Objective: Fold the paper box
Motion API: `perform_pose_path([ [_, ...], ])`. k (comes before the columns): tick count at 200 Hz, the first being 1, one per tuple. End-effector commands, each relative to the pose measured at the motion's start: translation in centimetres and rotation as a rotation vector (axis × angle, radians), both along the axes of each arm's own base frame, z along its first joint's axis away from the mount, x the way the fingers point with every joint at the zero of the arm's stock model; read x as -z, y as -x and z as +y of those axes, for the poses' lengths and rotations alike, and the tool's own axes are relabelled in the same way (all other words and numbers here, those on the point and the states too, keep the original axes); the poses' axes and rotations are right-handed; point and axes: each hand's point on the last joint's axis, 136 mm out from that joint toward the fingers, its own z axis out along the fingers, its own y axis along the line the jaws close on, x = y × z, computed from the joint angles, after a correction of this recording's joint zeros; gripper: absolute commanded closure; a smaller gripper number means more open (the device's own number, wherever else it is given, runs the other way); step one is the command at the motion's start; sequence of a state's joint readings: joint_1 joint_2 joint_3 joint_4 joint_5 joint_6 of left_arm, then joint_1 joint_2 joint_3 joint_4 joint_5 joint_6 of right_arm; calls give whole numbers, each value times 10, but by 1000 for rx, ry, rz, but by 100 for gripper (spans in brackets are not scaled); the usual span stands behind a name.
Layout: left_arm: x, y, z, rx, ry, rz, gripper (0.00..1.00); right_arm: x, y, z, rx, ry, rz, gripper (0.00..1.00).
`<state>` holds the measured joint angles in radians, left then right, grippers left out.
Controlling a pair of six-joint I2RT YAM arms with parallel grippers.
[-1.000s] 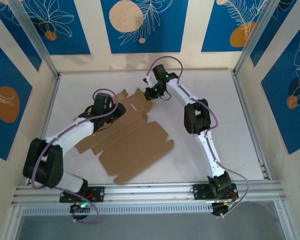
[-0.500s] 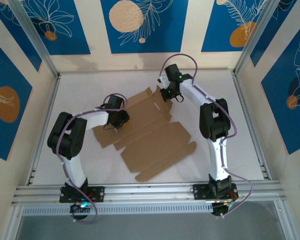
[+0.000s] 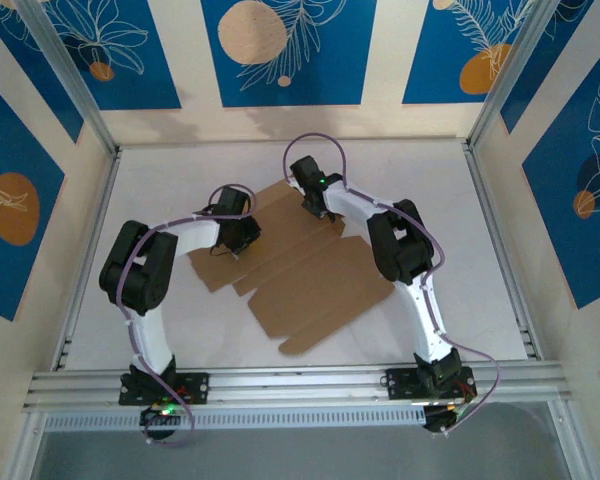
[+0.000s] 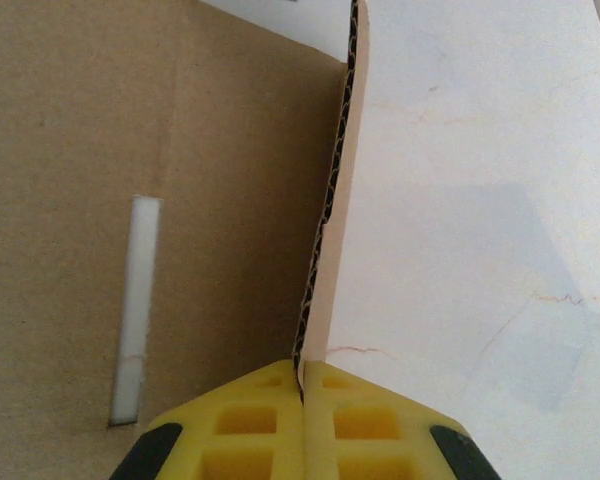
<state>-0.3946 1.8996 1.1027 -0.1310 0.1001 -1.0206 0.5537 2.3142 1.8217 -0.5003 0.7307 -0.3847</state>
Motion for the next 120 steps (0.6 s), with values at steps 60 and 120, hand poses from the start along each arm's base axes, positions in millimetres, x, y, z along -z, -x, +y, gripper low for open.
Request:
perform_pose_path([
  [60, 26, 15, 1, 9, -29, 79, 93, 87, 63, 33, -91, -92, 366, 100],
  [120, -10, 0, 3, 4, -8, 9, 80, -15, 4, -11, 231, -401, 161, 100],
])
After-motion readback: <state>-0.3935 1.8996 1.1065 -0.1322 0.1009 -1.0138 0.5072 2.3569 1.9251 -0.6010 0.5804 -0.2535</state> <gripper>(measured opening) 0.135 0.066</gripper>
